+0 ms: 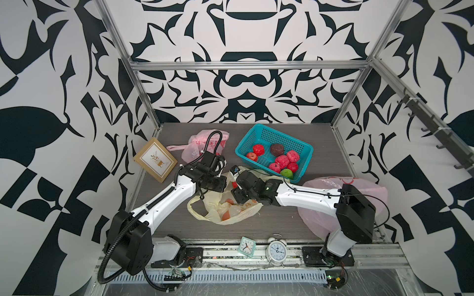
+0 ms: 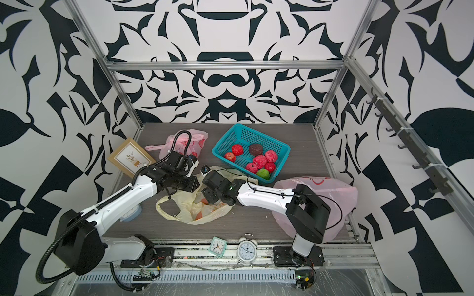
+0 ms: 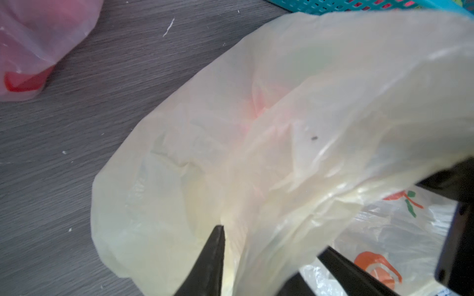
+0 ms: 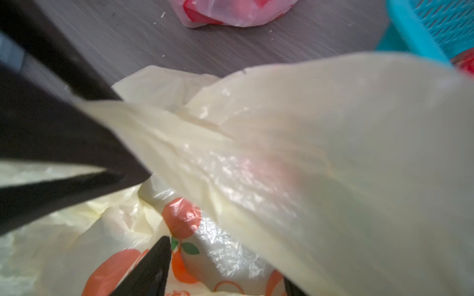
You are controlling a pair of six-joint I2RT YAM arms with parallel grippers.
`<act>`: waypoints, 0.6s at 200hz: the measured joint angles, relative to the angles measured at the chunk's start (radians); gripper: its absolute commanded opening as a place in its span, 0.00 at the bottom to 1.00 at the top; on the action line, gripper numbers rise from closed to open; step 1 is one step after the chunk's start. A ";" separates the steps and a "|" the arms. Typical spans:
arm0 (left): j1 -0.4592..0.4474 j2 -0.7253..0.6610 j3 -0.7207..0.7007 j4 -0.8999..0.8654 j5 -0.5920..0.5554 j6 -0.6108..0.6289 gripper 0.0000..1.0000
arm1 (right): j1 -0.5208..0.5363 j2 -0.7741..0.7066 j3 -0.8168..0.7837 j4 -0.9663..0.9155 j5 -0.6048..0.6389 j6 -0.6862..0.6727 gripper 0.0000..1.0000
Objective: Untie the knot of a plastic bag & take out the apple
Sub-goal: Pick up the apple from the plastic bag.
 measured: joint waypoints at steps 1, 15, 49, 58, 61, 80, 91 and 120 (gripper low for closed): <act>0.000 0.000 0.000 0.000 0.001 0.000 0.30 | 0.000 0.002 0.001 0.000 0.002 0.000 0.73; 0.000 0.004 0.000 0.000 0.005 0.000 0.30 | -0.011 0.031 0.027 0.002 0.023 -0.002 0.75; 0.000 0.010 0.000 0.000 0.012 0.000 0.30 | -0.035 0.108 0.078 0.003 0.030 -0.004 0.76; 0.000 0.010 0.000 0.001 0.013 0.000 0.30 | -0.039 0.125 0.088 0.001 0.032 -0.005 0.76; 0.000 0.010 0.000 0.001 0.013 0.000 0.30 | -0.040 0.131 0.091 0.001 0.034 -0.005 0.77; 0.000 0.010 0.000 0.003 0.013 0.001 0.30 | -0.046 0.168 0.112 -0.001 0.043 -0.008 0.78; 0.000 0.010 0.000 0.005 0.016 0.001 0.30 | -0.048 0.186 0.120 0.000 0.047 -0.009 0.78; 0.002 0.012 0.000 0.007 0.016 0.002 0.30 | -0.055 0.230 0.137 -0.001 0.048 -0.013 0.78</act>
